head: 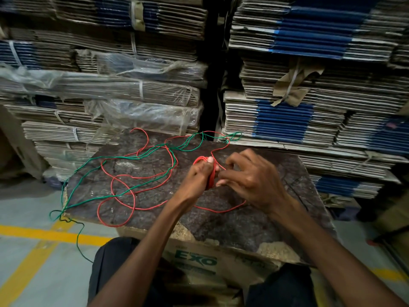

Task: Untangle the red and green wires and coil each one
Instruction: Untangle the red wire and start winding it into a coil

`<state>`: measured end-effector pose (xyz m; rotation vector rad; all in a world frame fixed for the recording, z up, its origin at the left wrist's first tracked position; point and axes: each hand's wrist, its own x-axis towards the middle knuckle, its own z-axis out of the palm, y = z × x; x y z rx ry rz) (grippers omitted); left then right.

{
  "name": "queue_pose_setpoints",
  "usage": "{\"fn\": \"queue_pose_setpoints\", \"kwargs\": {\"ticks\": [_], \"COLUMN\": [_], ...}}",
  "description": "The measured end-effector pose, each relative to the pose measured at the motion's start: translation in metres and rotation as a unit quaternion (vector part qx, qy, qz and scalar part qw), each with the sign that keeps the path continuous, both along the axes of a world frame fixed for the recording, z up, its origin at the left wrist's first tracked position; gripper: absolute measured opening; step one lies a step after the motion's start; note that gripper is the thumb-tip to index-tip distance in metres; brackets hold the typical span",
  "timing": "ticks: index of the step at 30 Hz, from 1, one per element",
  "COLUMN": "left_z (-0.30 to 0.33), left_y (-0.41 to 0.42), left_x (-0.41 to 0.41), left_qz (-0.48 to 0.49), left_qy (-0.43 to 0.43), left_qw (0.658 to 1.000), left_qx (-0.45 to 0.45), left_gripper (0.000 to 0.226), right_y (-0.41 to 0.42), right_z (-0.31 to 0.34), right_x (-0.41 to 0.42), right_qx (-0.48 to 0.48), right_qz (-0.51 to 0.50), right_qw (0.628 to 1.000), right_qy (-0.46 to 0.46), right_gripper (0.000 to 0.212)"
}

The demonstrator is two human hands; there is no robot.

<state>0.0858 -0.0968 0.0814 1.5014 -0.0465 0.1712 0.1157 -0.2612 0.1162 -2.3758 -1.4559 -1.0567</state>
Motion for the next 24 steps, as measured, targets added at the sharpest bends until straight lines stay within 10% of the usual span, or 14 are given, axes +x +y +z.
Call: {"fn": "queue_pose_setpoints", "kwargs": {"ticks": [7, 12, 19, 24], "left_z": [-0.003, -0.004, 0.009, 0.023], "left_y": [-0.001, -0.003, -0.009, -0.014], "left_x": [-0.006, -0.001, -0.007, -0.012], "left_qz": [-0.046, -0.060, -0.136, -0.201], "left_qy": [0.003, 0.032, 0.080, 0.121], "left_qw": [0.998, 0.996, 0.978, 0.949], "left_qx": [0.051, -0.050, -0.139, -0.210], "left_gripper": [0.067, 0.046, 0.046, 0.049], "right_y": [0.000, 0.000, -0.003, -0.009], "right_z": [0.011, 0.006, -0.008, 0.000], "right_x": [0.010, 0.021, 0.025, 0.012], "right_qx": [0.058, 0.145, 0.273, 0.311], "right_qz": [-0.001, -0.003, 0.117, 0.129], "right_qw": [0.998, 0.972, 0.849, 0.681], "right_qy": [0.030, 0.187, 0.437, 0.650], "right_gripper": [0.031, 0.024, 0.020, 0.037]}}
